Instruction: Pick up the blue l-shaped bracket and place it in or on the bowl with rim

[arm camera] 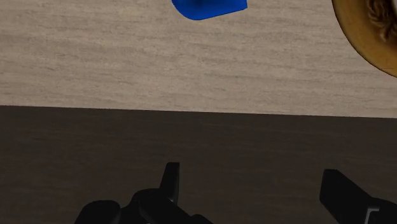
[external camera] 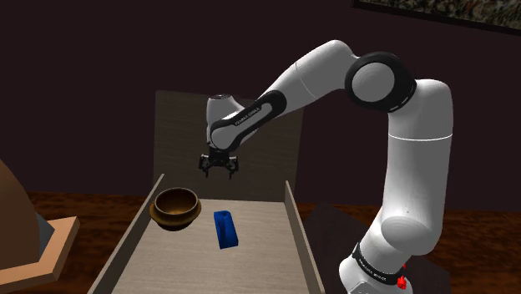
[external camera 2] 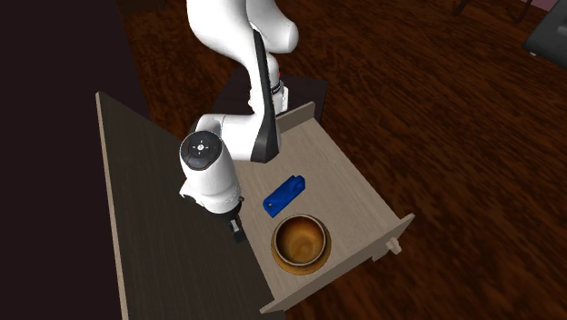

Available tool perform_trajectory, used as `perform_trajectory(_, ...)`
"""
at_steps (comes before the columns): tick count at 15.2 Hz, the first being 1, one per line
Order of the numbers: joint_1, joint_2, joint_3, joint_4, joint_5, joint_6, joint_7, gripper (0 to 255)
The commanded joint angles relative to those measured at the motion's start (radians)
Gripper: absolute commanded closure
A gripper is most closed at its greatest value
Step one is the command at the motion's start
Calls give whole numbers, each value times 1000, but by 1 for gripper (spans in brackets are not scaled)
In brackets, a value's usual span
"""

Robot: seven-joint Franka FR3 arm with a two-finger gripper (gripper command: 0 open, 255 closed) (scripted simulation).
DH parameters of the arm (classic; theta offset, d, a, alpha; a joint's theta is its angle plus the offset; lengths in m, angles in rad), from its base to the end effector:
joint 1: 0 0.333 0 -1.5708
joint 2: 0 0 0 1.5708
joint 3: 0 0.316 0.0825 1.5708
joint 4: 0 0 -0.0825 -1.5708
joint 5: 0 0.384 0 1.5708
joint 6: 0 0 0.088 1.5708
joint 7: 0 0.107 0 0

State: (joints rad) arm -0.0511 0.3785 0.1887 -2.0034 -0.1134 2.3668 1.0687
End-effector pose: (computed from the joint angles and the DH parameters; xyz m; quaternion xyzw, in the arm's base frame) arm 0.5995 0.0781 0.2700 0.9084 -0.4180 0.0002 0.0057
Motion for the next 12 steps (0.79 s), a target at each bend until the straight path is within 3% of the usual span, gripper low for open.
perform_trajectory(1, 3, 20, -3, 1, -6, 19, 7, 0)
perform_trajectory(12, 7, 54, -9, -3, -16, 57, 14, 0)
